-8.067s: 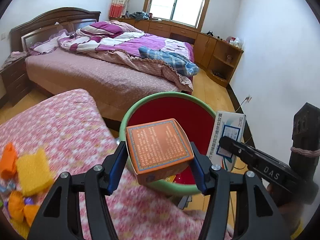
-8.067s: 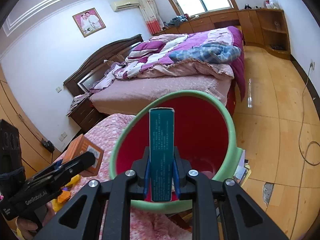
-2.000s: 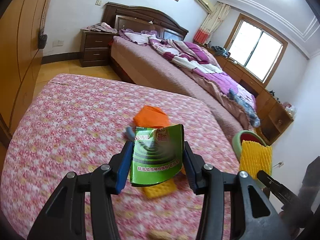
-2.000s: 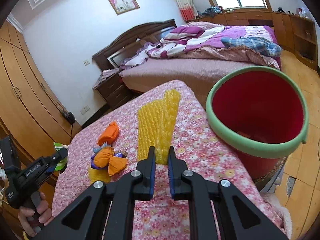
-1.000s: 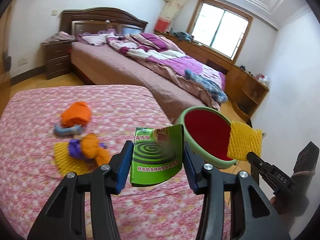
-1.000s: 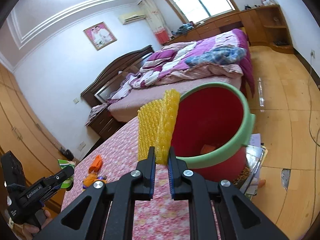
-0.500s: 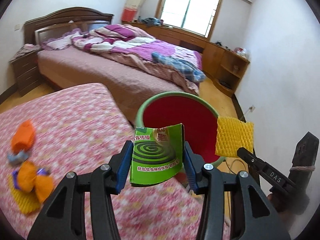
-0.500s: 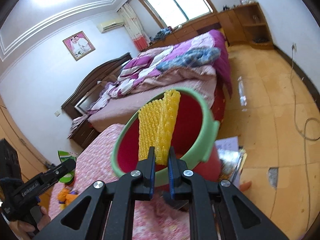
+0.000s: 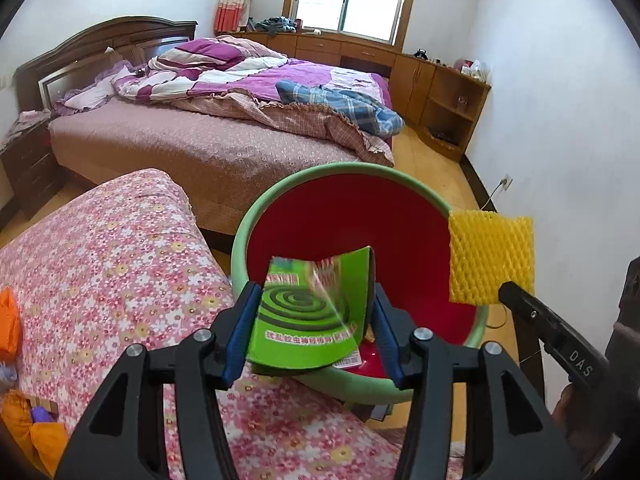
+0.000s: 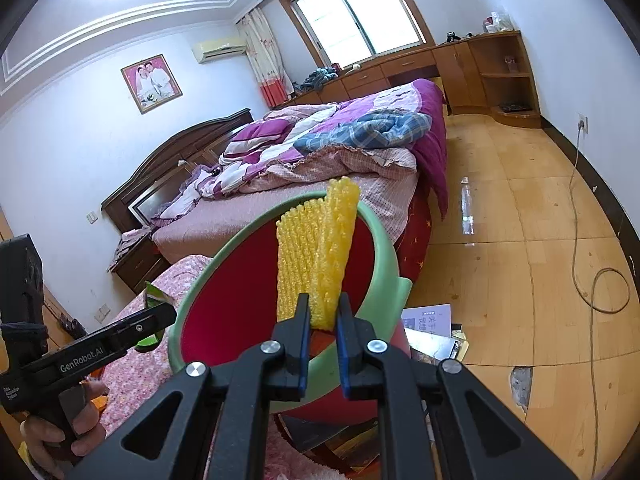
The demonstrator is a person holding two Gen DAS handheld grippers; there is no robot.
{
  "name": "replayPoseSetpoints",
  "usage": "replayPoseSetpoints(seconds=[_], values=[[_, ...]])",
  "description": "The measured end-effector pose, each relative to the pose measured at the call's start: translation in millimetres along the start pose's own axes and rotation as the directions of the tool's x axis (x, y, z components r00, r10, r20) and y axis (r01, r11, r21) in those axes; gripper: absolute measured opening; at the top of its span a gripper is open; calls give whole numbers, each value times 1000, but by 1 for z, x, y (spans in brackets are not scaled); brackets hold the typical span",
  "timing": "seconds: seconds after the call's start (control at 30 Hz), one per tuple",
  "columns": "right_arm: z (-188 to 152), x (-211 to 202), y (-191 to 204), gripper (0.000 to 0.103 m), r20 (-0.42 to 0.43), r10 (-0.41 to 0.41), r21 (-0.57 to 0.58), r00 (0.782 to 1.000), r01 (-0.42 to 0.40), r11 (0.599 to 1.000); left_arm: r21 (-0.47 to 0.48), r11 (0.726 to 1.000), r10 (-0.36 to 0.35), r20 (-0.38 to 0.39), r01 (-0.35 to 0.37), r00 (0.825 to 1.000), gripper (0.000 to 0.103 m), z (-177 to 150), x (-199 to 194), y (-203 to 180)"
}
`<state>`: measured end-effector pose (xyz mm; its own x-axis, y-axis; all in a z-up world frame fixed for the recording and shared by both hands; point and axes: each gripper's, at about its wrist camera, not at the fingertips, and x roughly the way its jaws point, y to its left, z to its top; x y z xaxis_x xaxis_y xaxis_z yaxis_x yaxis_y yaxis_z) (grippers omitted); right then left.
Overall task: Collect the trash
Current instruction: 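Carry the packet and yellow foam net over the red bucket and open both tools, then move both open tools back over the items on the bed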
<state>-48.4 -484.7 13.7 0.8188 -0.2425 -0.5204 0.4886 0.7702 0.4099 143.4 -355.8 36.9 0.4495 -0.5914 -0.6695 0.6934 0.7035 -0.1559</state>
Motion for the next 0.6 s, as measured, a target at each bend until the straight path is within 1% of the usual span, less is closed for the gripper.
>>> replayPoseSetpoints(seconds=[0.07, 0.1, 0.27, 0.43, 0.6], values=[[-1, 5, 0, 14, -8, 1, -11, 1000, -1, 1000, -1, 1000, -3, -1, 3, 1000, 61, -1, 3, 1], [-1, 7, 1, 16, -11, 2, -18, 1000, -3, 1000, -5, 1000, -6, 0, 6, 1000, 62, -2, 6, 2], [0, 13, 10, 16, -24, 11, -48, 1000, -12, 999, -40, 999, -17, -9, 16, 1000, 63, -3, 10, 10], [-2, 15, 13, 34, -37, 24, -52, 999, -26, 998, -66, 998, -20, -32, 18, 999, 63, -7, 9, 16], [-2, 14, 14, 40, -34, 26, -50, 999, -28, 998, -93, 995, -33, -33, 30, 999, 63, -10, 1, 20]])
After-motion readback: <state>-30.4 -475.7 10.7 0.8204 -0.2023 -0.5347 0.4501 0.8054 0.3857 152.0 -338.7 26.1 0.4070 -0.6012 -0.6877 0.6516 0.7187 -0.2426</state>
